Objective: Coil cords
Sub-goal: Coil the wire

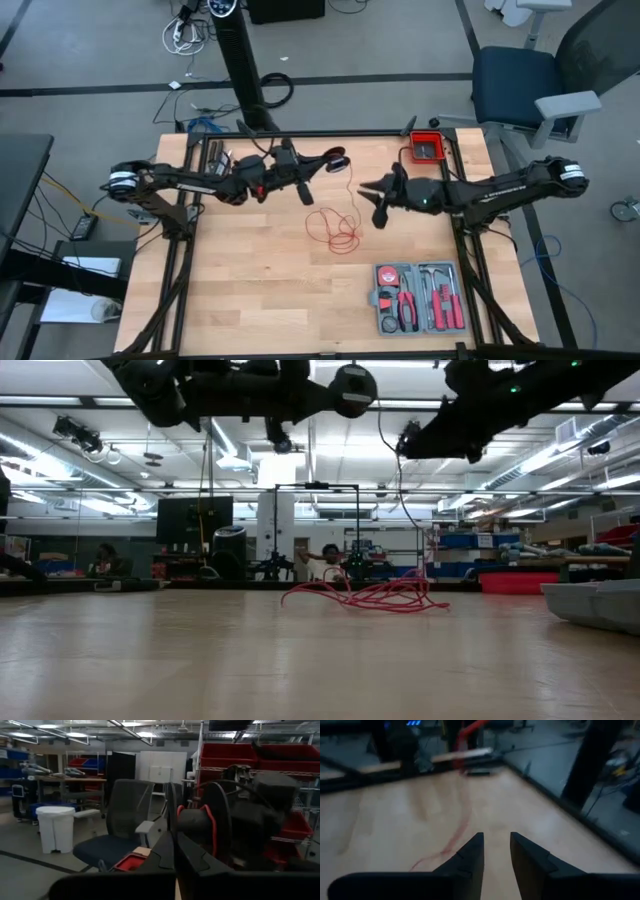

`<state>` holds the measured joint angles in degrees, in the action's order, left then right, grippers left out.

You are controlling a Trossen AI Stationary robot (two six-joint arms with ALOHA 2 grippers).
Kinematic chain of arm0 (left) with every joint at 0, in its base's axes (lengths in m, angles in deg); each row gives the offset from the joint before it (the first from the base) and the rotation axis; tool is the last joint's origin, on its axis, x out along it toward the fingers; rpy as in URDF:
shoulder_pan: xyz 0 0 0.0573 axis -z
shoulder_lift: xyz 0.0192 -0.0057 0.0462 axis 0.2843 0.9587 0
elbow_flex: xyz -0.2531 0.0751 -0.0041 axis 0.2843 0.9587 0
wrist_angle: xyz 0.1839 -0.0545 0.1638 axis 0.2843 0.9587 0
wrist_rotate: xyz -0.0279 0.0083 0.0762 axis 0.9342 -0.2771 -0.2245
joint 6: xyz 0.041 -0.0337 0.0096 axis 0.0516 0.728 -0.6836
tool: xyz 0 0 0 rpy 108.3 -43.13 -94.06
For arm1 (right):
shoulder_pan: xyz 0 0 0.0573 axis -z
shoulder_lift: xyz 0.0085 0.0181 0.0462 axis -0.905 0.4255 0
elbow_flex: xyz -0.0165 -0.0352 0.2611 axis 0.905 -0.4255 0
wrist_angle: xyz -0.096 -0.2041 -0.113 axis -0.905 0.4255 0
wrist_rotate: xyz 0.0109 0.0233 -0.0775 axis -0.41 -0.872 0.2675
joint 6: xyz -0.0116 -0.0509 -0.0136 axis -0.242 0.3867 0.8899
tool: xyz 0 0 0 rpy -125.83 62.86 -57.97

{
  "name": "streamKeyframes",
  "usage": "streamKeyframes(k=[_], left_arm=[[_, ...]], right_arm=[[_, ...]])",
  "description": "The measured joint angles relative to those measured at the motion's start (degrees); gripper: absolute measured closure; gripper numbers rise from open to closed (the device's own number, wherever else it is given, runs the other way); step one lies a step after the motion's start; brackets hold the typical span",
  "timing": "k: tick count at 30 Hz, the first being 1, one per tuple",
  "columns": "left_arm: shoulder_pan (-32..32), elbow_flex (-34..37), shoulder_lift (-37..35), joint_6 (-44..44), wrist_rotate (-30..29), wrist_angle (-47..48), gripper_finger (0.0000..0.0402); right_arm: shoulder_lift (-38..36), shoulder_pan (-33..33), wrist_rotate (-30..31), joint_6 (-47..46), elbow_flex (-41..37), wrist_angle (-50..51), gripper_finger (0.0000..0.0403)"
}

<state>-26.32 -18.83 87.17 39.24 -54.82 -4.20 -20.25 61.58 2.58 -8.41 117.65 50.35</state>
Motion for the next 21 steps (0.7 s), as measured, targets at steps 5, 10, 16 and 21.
streamKeyframes(k=[5, 10, 16, 21], left_arm=[[-2.27, 1.81, -1.27, 0.08, -0.23, 0.05, 0.0401], [-4.07, 1.73, -2.06, 0.23, -1.2, -0.23, 0.0401], [-6.57, 1.73, -2.35, 0.51, -4.68, -0.05, 0.0401], [-8.76, 1.73, -2.35, 0.61, -4.74, 0.19, 0.0401]], right_arm=[[1.78, 6.97, -9.37, 2.65, 0.0, -6.14, 0.0311], [5.26, 12.07, -15.43, 3.99, 0.0, -9.2, 0.0312], [10.86, 17.24, -18.24, 4.75, 0.13, -15.22, 0.0312], [17.14, 20.51, -20.87, 7.51, 3.62, -15.74, 0.0312]])
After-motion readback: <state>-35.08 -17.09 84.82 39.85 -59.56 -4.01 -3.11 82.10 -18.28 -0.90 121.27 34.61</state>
